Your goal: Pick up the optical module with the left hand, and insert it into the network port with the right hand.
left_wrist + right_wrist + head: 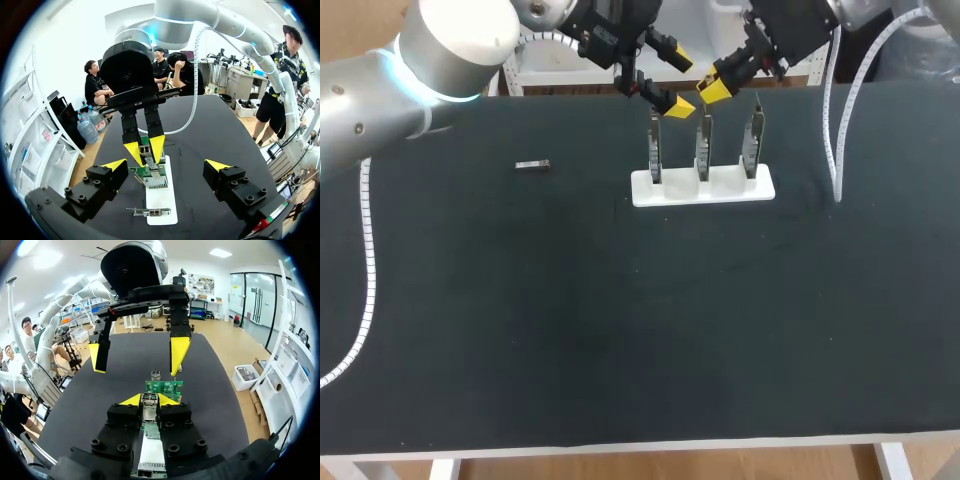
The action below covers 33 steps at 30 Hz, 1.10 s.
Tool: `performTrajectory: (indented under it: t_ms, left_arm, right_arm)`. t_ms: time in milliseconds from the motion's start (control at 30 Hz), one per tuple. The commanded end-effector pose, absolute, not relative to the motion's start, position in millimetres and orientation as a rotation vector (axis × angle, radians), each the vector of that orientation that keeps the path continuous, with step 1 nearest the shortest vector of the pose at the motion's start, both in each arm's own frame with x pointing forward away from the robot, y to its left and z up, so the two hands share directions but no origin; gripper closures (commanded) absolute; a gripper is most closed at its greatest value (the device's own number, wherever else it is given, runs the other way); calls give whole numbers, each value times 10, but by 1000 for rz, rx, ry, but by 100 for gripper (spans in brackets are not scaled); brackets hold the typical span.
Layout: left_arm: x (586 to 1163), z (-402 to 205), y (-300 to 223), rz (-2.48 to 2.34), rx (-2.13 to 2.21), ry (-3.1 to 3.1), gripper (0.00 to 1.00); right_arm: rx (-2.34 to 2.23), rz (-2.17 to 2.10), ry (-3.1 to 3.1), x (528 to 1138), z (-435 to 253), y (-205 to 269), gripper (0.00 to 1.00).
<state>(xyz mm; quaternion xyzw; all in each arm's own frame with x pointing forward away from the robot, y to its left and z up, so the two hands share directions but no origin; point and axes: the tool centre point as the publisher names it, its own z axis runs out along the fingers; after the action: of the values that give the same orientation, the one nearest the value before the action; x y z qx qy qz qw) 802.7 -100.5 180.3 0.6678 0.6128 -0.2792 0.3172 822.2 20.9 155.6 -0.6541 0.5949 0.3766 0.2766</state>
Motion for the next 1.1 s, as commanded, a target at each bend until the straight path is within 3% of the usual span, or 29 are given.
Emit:
performTrajectory:
  t_ms: [33,1100]
  left_arm:
    - [8022,1808,-1011,-731,1758,1617,0]
    - [8022,1808,-1011,-731,1758,1617,0]
  right_arm:
    - [-1789,1047,1581,8310,1573,217,100]
    - [-1804,1063,1581,8330,1529,243,100]
